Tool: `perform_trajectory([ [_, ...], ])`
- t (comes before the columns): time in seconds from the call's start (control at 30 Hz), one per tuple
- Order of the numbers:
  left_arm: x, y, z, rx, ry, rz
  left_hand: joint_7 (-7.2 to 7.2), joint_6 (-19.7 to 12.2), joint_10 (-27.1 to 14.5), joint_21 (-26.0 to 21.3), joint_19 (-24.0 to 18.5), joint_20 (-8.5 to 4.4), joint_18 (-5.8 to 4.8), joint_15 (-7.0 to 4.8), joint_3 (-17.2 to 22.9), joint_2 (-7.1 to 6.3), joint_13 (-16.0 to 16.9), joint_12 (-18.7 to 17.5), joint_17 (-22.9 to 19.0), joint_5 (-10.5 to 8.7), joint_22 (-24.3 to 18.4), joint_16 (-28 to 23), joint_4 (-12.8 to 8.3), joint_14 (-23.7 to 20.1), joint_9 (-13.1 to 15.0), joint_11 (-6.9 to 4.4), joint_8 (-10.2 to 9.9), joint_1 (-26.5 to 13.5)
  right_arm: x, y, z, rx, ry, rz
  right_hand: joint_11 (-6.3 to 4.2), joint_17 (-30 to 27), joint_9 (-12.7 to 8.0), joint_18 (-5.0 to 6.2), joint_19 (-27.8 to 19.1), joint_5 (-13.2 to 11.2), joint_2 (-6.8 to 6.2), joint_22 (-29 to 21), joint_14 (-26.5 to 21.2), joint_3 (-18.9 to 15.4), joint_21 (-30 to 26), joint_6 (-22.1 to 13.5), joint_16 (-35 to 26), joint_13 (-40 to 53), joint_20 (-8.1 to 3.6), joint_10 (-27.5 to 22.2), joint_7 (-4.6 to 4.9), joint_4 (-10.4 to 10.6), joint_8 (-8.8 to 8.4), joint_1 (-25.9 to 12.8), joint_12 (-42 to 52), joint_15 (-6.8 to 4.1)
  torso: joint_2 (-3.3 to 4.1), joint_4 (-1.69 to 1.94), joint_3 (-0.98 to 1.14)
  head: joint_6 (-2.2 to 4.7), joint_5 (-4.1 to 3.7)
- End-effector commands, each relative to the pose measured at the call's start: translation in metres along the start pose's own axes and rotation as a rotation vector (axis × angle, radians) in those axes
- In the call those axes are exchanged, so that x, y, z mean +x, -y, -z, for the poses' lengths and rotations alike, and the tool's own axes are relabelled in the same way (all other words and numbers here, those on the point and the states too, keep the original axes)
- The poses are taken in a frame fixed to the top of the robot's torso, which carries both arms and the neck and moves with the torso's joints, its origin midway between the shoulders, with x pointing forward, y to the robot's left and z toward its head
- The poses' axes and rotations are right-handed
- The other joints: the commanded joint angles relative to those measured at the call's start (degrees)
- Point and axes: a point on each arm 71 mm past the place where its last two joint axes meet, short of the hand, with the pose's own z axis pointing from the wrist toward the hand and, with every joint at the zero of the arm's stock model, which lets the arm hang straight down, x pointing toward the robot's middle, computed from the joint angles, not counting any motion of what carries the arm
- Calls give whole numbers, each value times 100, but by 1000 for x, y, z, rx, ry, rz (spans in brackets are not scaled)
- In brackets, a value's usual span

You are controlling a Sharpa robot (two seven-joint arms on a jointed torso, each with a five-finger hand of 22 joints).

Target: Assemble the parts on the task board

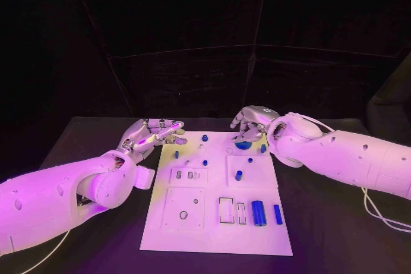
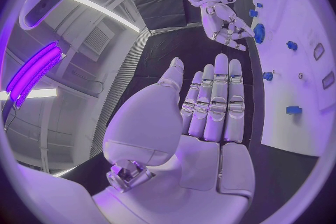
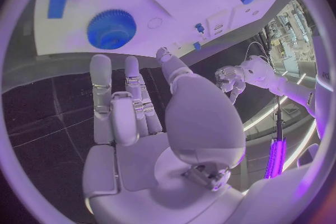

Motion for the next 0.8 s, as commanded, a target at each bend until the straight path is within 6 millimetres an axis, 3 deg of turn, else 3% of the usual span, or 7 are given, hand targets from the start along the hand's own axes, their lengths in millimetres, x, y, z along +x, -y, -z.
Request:
perform_trajectory([
  [0.03, 1, 1, -1, 4, -19, 12, -6, 37, 31, -17, 45, -2, 49, -2, -3, 59, -3, -37, 5, 13, -7, -10, -33, 41, 7, -4, -36, 14, -2, 15, 8, 75, -42, -123, -50, 233, -9, -17, 128, 68, 5, 194, 297, -336, 127, -40, 136, 402, -53, 165, -65, 120, -10, 113, 552, -58, -4, -40, 3, 20, -20],
  [0.13, 1, 1, -1, 4, -21, 14, -11, 46, 44, -15, 60, -8, 48, -7, -8, 67, -3, -43, 15, 13, -8, -9, -40, 57, 8, -9, -38, 12, -4, 26, 13, 109, -62, -124, -52, 683, -7, -70, 280, 80, 29, 463, 367, -653, 297, -86, 364, 1506, -77, 286, -99, 254, -4, 203, 1711, -65, -2, -50, 2, 36, -32],
  [0.2, 1, 1, -1, 3, -21, 14, -11, 47, 45, -15, 61, -8, 48, -8, -8, 68, -3, -43, 16, 13, -8, -9, -40, 57, 8, -9, -38, 13, -4, 31, 15, 122, -75, -113, -6, 987, -2, -209, 387, 38, 58, 614, 393, -1259, 436, -200, 553, 3466, 30, 18, -97, 539, 23, 478, 3726, -86, -2, -71, 6, 35, -18],
  [0.27, 1, 1, -1, 3, -22, 14, -13, 50, 50, -15, 66, -10, 48, -9, -8, 72, -3, -46, 19, 13, -9, -9, -43, 62, 8, -11, -39, 13, -3, 34, 15, 134, -93, -95, 127, 1268, -1, -93, 397, 88, 273, 788, 412, -1337, 533, -233, 661, 5021, 20, 39, 62, 875, 90, 646, 5002, -33, 3, -70, 15, 35, -28],
  [0.4, 1, 1, -1, 5, -22, 14, -15, 54, 55, -14, 73, -12, 48, -12, -8, 78, -3, -50, 24, 13, -9, -9, -48, 69, 8, -13, -41, 17, -1, 35, 14, 142, -115, -62, 80, 1378, -3, -127, 436, 102, 278, 894, 430, -1377, 607, -262, 706, 5634, 40, 220, 39, 987, 121, 757, 5456, 58, 11, -47, 23, 33, -51],
  [0.47, 1, 1, -2, 6, -21, 13, -15, 55, 56, -14, 75, -13, 48, -12, -8, 79, -3, -51, 26, 13, -10, -10, -50, 70, 7, -14, -42, 18, -1, 34, 13, 143, -122, -49, 79, 1415, -5, -136, 454, 124, 293, 938, 436, -1387, 639, -276, 723, 5869, 47, 317, 49, 1026, 133, 805, 5631, 63, 4, -22, 6, 18, -74],
  [0.8, 0, 0, -2, 5, -19, 11, -17, 55, 58, -18, 83, -17, 46, -14, -6, 87, -5, -66, 34, 14, -14, -19, -71, 72, 5, -16, -51, 37, 4, 31, 6, 142, -148, -21, 79, 1477, 4, -137, 453, 225, 395, 961, 444, -1344, 674, -230, 751, 6155, 55, 398, 43, 1041, 207, 984, 5839, 68, 1, -20, -5, 19, -72],
])
